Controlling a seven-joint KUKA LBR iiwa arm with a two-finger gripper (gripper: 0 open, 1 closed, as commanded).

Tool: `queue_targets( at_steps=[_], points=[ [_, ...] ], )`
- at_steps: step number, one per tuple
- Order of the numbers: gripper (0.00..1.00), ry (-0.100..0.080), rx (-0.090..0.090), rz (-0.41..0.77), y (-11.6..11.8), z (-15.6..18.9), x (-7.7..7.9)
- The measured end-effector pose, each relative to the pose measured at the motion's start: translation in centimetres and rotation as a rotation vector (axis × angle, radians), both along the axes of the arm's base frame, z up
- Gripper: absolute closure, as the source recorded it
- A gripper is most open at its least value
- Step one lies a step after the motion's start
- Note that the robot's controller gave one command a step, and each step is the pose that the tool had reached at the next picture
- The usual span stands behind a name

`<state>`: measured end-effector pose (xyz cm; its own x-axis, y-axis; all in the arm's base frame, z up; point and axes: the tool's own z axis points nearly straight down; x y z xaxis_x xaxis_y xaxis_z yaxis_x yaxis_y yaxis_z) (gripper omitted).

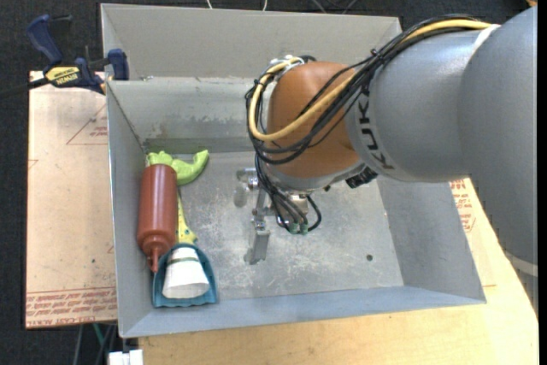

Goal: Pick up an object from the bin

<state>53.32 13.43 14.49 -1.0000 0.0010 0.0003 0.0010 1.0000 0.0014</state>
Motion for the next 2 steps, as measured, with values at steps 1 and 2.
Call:
queue_targets(
  at_steps=[1, 2],
  points=[
    [0.0, 0.002, 0.004, 0.471, 8.0, -1.6, -2.4],
    [0.0, 0.008, -0.016, 0.367, 9.0, -4.5, -2.1]
  ],
)
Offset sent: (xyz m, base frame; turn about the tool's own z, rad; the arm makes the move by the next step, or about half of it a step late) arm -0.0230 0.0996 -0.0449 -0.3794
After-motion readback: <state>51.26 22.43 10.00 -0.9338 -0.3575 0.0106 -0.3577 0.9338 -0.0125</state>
